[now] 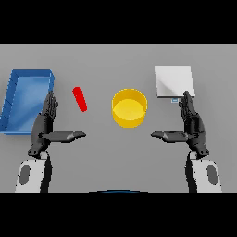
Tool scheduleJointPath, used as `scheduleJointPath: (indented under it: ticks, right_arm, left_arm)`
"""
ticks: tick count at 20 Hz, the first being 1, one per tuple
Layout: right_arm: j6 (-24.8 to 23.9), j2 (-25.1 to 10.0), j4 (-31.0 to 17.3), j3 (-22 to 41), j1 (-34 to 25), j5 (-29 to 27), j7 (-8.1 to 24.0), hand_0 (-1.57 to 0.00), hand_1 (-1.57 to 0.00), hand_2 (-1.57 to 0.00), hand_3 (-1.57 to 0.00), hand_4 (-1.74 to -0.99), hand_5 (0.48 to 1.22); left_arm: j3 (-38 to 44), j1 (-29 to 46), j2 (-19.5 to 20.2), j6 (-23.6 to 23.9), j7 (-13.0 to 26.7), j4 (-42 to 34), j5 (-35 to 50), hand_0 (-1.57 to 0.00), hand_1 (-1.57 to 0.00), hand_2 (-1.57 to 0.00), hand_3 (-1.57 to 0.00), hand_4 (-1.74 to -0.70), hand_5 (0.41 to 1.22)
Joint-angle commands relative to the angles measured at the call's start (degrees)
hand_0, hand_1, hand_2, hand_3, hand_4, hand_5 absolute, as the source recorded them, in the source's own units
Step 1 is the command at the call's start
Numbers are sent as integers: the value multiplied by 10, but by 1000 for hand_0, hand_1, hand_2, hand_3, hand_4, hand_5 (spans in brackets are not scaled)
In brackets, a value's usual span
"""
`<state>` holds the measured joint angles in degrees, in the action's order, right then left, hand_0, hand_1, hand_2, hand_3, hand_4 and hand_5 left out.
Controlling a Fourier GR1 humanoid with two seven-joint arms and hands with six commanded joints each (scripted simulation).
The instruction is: Pick up the red beaker and tilt it to pour out 1 green nut into yellow bowl. Pick up the yellow bowl and place it on the metallic measuring scale.
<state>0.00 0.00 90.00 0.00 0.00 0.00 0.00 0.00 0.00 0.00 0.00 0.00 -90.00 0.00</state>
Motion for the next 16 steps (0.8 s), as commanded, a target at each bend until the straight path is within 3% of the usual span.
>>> scheduleJointPath:
  ticks: [1, 6, 7, 9, 11, 16]
  right_arm:
    - [0, -1, 0, -1, 0, -1, 0, 1, 1, 1, 1, -1167, 599]
    - [4, -7, -4, -7, -7, -8, 3, 1, 1, 1, 1, -1167, 599]
    - [-15, -32, 14, 18, 14, 61, -46, 1, 1, 1, 1, -1167, 599]
    - [-39, -40, 35, 51, 42, 133, -66, 1, 1, 1, 1, -1162, 594]
    - [-49, -45, 50, 59, 52, 157, -57, 1, 1, 1, 1, -1159, 590]
    - [-38, -44, 66, 57, 59, 141, -51, 1, 1, 1, 1, -1199, 603]
  left_arm:
    - [0, 2, 0, 0, -1, -1, 0, 1, 1, 1, 1, -1151, 599]
    - [-7, 22, -1, -2, -6, -20, -1, 1, 1, 1, 1, -1151, 599]
    - [-23, 44, 16, -7, -14, -46, -23, 1, 1, 1, 1, -1151, 599]
    - [-44, 71, 31, -14, -8, -77, -48, 1, 1, 1, 1, -1158, 599]
    - [-54, 79, 36, -16, 17, -95, -57, 1, 1, 1, 1, -1163, 599]
    - [-60, 64, 46, -18, 33, -87, -73, 1, 1, 1, 1, -1159, 602]
